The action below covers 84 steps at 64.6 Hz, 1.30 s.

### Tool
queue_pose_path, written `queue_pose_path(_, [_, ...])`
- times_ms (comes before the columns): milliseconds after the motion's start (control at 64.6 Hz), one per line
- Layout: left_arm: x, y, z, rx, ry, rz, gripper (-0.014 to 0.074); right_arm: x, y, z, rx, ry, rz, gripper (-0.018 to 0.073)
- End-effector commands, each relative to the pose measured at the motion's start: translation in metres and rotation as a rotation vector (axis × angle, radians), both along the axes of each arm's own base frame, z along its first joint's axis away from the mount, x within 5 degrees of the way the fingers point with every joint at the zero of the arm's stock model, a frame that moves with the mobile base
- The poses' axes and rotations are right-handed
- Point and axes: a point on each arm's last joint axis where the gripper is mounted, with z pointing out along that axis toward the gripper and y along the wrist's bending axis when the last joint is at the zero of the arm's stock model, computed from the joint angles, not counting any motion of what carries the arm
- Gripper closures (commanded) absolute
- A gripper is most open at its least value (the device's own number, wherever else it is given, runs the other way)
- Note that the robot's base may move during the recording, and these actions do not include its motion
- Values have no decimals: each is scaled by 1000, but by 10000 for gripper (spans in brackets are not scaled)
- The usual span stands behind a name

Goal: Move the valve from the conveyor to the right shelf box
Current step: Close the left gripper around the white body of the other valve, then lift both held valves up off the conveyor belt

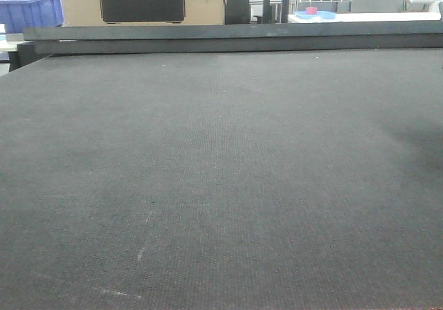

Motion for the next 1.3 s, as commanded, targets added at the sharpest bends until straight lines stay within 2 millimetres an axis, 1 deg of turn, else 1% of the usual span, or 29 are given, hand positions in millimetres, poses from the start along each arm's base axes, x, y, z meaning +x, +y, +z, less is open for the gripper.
queue_pose_path(0, [3,0,-1,-4,-4,1,69,1,0,2,3,-14,5,727])
queue_pose_path(325, [4,0,-2,-4,-4,1,72,2,0,2,4,-16,4,727])
queue_pose_path(418, [3,0,-4,-4,6,1,100,2,0,2,4,-16,4,727])
queue_pose_path(464, [1,0,-7,-3,17,1,130,2,0,2,4,-16,4,727])
queue_pose_path(495, [0,0,-9,-3,22,1,157,2,0,2,4,-16,4,727])
queue_pose_path(588, [-2,0,-12,-2,37,1,302,2,0,2,4,-16,4,727])
queue_pose_path(758, [-2,0,-13,-3,33,1,666,2,0,2,4,-16,4,727])
queue_pose_path(774, [-2,0,-13,-3,31,1,697,2,0,2,4,-16,4,727])
queue_pose_path(789, [-2,0,-13,-3,28,1,706,2,0,2,4,-16,4,727])
queue_pose_path(1068, [-2,0,-12,2,27,-8,708,1,0,4,4,-22,4,727])
queue_pose_path(1145, [-4,1,-6,5,8,-24,708,-1,0,8,6,-36,4,727])
queue_pose_path(1284, [-14,1,14,3,-47,-23,708,-8,-1,23,9,-84,4,727])
